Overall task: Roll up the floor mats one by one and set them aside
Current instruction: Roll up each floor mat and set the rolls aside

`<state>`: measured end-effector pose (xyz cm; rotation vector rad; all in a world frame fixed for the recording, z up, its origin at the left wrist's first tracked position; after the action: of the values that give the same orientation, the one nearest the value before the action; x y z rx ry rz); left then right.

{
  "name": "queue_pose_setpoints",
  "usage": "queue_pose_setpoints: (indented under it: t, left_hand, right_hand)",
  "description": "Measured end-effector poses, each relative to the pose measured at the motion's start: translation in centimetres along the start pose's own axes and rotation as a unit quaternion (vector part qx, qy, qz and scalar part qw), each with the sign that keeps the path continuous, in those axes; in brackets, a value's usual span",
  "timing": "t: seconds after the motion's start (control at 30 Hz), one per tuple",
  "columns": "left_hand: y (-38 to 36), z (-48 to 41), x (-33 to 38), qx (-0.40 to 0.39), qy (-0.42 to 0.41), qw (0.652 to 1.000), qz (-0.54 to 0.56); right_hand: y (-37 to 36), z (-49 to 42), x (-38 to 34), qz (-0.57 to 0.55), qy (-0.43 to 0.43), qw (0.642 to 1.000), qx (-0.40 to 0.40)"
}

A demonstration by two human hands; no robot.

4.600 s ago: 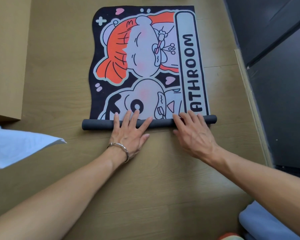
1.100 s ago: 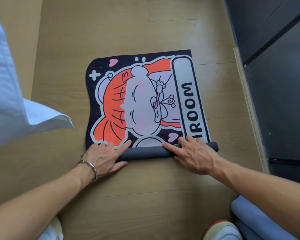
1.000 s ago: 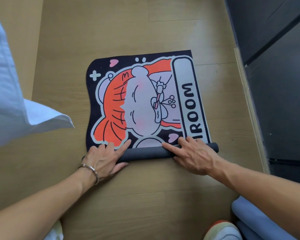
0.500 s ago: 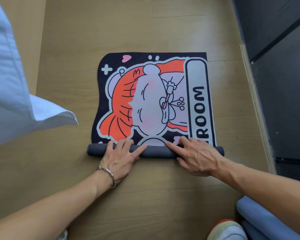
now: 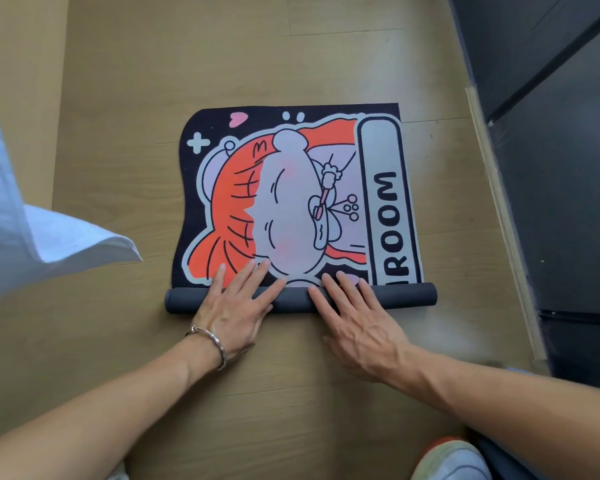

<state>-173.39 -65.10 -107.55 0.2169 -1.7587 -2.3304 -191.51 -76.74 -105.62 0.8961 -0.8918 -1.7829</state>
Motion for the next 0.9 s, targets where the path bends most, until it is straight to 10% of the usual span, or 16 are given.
queue_pose_setpoints:
  t: [0.2,0.9]
  left_hand:
    - [-0.1,0.9,3.4,0.045,-0.104,0.993,-0.02]
    - [3.1,-8.3,1.6,-0.086,0.014,0.995,-0.046]
  right_hand:
    - [1.1,-1.3,0.9,-0.005,0.003,1.0,-0.014]
    - [3.3,-4.1,2.7,-0.005,-0.057,0.998,0.016]
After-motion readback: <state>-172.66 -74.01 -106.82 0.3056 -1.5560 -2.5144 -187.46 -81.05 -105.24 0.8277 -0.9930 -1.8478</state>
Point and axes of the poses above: each hand's wrist, its own z-axis away from the middle knuckle, its own y-axis out of the back of the hand, x = y × z, the point moved 1 cm from there along -z, towards the middle knuckle, and after that the axes turned 6 degrees about y, right-handed, at the moved point
